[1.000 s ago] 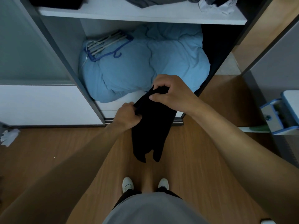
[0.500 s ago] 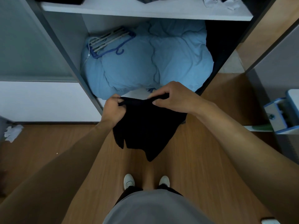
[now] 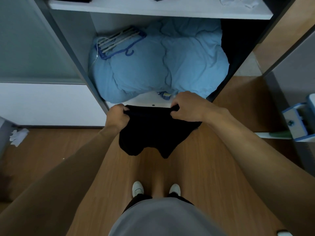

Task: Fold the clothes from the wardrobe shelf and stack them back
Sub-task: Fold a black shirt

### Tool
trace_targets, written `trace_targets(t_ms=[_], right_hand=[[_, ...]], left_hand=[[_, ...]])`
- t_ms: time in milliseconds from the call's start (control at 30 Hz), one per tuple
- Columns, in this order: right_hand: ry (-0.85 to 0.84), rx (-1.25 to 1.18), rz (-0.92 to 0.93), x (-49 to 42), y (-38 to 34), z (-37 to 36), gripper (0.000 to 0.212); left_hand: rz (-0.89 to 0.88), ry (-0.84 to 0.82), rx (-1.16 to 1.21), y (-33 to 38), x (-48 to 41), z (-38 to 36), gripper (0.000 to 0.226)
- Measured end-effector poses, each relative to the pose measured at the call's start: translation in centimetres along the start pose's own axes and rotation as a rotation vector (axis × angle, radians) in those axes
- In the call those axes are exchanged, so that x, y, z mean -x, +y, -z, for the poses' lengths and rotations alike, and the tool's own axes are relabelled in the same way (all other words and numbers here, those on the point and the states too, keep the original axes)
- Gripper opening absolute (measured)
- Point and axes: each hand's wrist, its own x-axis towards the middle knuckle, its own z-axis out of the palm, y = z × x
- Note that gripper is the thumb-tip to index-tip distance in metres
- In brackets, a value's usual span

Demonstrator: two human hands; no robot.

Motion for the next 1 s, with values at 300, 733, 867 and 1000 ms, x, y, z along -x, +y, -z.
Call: trace_targets(t_ms=[300,733,867,1000], right_hand=[[0.309,-0.005,-0.134,-0.2,0.2,0.1,0.025],[0.084,0.055,-0.252,-0.2,0.3,-0.4,0.024],[-0.018,-0.093,-0.246,-0.4,1.1,-1.2,0.01],[0.014,-0.396,-0.158,-0.4,1.4,-2.0,0.022]], left_hand=[[-0.179,-0.159,-0.269,-0.9,0.4,0.3,0.025],[-0.073,-0.039,0.282,0.0,1.3,-0.7,0.032],[-0.045,0.008,0.405,2.0,1.2,0.1,0.037],[-0.086,0.069,0.39,3.3,0.9,1.1,0.043]])
